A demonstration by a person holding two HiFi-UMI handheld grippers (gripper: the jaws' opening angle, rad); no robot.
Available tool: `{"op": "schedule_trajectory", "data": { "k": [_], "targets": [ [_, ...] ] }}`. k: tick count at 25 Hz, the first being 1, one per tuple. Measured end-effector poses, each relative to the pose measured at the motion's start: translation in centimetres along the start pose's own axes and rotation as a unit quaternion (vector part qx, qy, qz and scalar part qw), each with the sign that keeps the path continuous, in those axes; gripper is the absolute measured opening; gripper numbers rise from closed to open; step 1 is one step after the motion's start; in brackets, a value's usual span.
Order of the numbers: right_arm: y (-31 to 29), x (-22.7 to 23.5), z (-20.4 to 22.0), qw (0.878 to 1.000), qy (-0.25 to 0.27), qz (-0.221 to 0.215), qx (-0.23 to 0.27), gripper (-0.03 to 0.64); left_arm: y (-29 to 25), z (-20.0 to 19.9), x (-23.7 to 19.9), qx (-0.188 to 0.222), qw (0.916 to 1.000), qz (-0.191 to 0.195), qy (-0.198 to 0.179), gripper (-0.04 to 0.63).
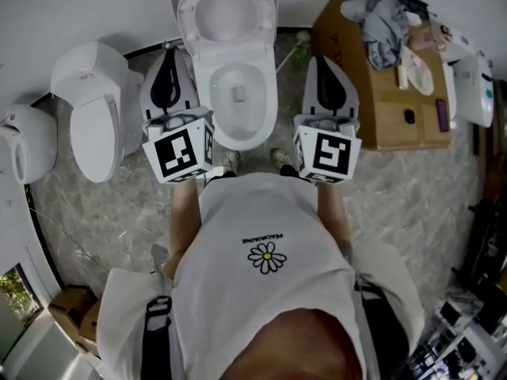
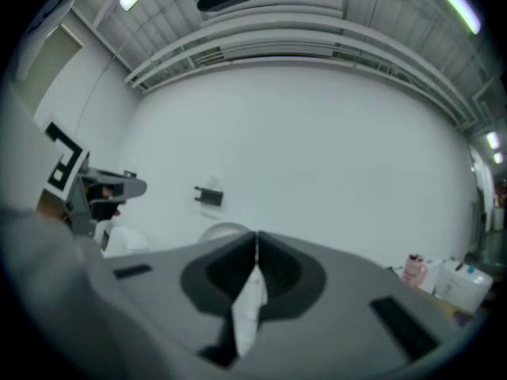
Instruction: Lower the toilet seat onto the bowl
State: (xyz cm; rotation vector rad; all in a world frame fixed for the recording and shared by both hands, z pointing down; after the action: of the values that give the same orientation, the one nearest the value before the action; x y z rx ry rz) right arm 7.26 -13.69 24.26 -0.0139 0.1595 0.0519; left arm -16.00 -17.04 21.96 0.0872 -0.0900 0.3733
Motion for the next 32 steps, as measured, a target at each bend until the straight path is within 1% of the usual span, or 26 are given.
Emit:
{"op": "schedule_trajectory", "data": {
  "k": [4,8,13,15,17,18,20,22,23,24,25,27,29,32],
  "targets": [
    [-0.5,-0.6,0.8,1.000,-0.001,0.011,-0.017,0.031,-0.7,1.1,-0.2,-0.014,0.9998,0.011,0.004,0.021],
    [-1.8,-1.8,1.2,1.000,-0.003,0.002,-0.028,0.031,-1.7,2.0,-1.1,-0.030,0.9994,0.015,0.008,0.021],
    [-3.8,-2.6,1.2,1.000,-0.004,-0.008,-0.028,0.031,-2.7,2.3,-2.0,-0.029,0.9995,0.003,0.014,0.023],
    [-4.5,-2.8,1.2,1.000,-0.002,-0.013,-0.025,0.031,-3.1,2.7,-2.0,-0.030,0.9994,0.007,0.018,0.023],
    [-5.8,-3.0,1.0,1.000,-0.004,-0.020,-0.017,0.031,-3.9,2.9,-2.1,-0.030,0.9992,0.019,0.019,0.023],
    [-6.6,-3.1,0.8,1.000,-0.006,-0.024,-0.014,0.032,-4.5,2.9,-2.3,-0.029,0.9991,0.025,0.021,0.034],
    [-8.6,-3.5,0.4,0.999,-0.008,-0.040,-0.011,0.032,-5.9,2.9,-2.9,-0.027,0.9987,0.033,0.027,0.078],
    [-10.9,-4.0,0.0,0.998,-0.010,-0.057,-0.006,0.035,-7.6,3.1,-3.8,-0.027,0.9985,0.040,0.027,0.095],
    [-12.2,-4.4,0.0,0.998,-0.008,-0.066,-0.005,0.053,-8.7,3.3,-4.3,-0.029,0.9983,0.044,0.025,0.109],
    [-13.6,-4.9,0.2,0.997,-0.001,-0.075,-0.007,0.093,-9.8,3.7,-4.8,-0.031,0.9981,0.049,0.023,0.124],
    [-15.1,-5.4,0.6,0.997,0.008,-0.082,-0.011,0.117,-11.0,4.3,-5.4,-0.034,0.9977,0.054,0.023,0.143],
    [-18.2,-6.3,1.9,0.995,0.025,-0.092,-0.025,0.133,-13.4,6.1,-6.6,-0.041,0.9967,0.062,0.032,0.176],
    [-21.2,-7.2,3.7,0.994,0.032,-0.099,-0.042,0.144,-15.6,8.5,-8.0,-0.056,0.9958,0.060,0.040,0.178],
    [-24.9,-8.5,6.6,0.992,0.038,-0.105,-0.063,0.146,-18.3,12.7,-9.6,-0.089,0.9939,0.052,0.039,0.178]
  ]
}}
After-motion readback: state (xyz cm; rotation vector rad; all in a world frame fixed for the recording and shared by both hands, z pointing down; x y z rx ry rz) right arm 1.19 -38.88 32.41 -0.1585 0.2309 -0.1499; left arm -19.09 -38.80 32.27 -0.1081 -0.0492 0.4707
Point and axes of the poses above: the fingertips, and each gripper's own axes: y backward along the fingers, x to its right, z out of its underside, the point moved 1 cm from there along y, backward along the fingers, and after that the axes turned 10 degrees about z, right-handed, at the moved point
